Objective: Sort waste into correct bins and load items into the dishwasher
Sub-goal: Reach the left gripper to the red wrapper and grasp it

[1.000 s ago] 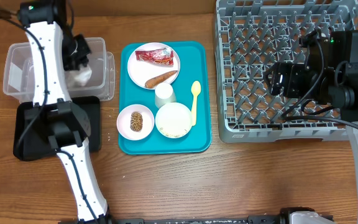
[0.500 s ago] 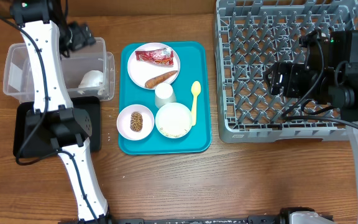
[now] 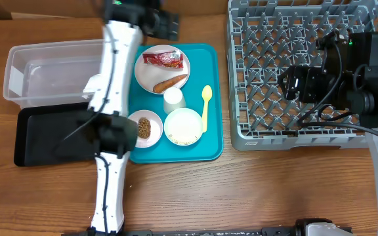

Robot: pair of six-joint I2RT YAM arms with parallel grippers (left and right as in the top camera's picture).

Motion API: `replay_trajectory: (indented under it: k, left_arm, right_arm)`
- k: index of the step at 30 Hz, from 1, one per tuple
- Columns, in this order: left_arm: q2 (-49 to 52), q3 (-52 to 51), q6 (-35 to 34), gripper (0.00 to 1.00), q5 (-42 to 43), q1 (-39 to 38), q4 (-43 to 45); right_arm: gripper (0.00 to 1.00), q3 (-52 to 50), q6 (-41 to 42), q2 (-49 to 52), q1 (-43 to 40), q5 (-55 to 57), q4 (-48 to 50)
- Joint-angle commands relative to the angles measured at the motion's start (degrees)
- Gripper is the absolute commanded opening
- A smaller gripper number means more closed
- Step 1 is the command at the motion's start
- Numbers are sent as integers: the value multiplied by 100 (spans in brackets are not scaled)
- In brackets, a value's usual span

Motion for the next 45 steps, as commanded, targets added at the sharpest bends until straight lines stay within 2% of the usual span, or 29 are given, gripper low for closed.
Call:
replay_trajectory:
  k: [1, 8, 16, 23, 27, 30, 33, 37, 40, 45]
  left_arm:
    - [50, -577, 0, 100, -562, -44, 326]
    - [52, -1493, -715, 100, -616, 0, 1088]
    - [55, -2570, -1043, 100, -656, -4, 1910]
    - [57, -3088, -1320, 100, -658, -4, 2229]
    - [57, -3230, -1329, 92, -654, -4, 2273]
    - [57, -3272, -1432, 79, -651, -7, 2256]
    - [48, -3235, -1438, 77, -654, -2, 2243]
    - [48, -2570, -1005, 83, -393, 50, 1770]
    - [48, -1786, -260, 88, 13, 61, 1154]
    - [48, -909, 992, 93, 114, 59, 179]
  right_arm:
    - [91, 146, 24, -59, -26, -46, -2]
    - [91, 101, 24, -57, -26, -48, -37]
    - [91, 66, 24, 96, -26, -48, -107]
    - [90, 66, 24, 302, -26, -48, -155]
    - [90, 66, 24, 308, -26, -48, -155]
    - [90, 66, 24, 308, -26, -48, -168]
    - [90, 66, 22, 306, -26, -48, -168]
    - [90, 66, 22, 308, -26, -48, -168]
    - [90, 66, 22, 308, -26, -48, -168]
    - [90, 66, 24, 308, -26, -48, -175]
